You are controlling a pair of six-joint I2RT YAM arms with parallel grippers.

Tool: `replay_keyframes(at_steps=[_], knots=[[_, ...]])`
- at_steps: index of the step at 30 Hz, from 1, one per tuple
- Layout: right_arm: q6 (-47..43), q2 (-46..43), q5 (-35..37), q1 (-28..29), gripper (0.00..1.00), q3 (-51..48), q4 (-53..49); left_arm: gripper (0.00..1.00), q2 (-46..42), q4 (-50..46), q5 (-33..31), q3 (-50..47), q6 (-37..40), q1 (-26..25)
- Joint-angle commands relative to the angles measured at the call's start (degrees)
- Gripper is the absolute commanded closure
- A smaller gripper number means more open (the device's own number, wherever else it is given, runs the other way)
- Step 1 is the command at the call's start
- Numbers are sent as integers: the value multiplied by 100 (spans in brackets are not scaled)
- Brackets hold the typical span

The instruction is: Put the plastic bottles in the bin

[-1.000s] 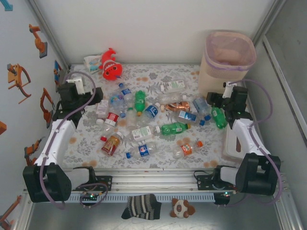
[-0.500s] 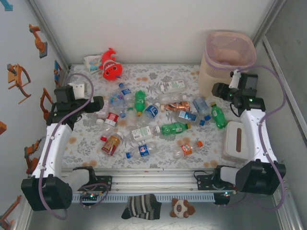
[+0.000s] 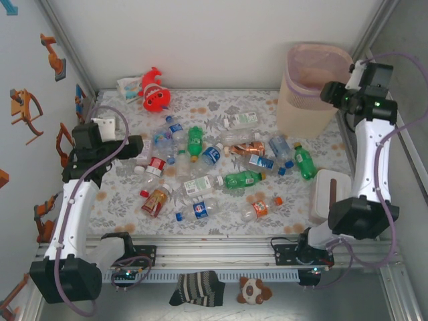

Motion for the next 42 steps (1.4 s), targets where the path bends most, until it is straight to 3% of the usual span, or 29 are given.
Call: replay_keyframes(at_steps=[1,4,7,12,19,25,29,42], knots=[[21,455,-222,-420,44,545,-243,4,-107,342,56,-222,-258,37],[115,897,-812,-652,46,961,-150,4,-65,224,0,-151,-196,55],[547,1228,-845,-655,56,1188,44,4,-11,292,57,-146,-235,124],[1654,1147,-303,-576,57,361,1323,4,34,339,210,-138,-310,239],[1947,1314,1074,-100,51,584,856,4,25,346,266,-151,-367,292],[2528,1243,1602,6,44,462,596,4,25,353,319,-151,-422,381],[2800,1483,1648,31,45,688,203,4,42,350,372,-151,-443,425],[2840,1708,1325,227,67,796,130,4,156,358,383,-160,-490,496]])
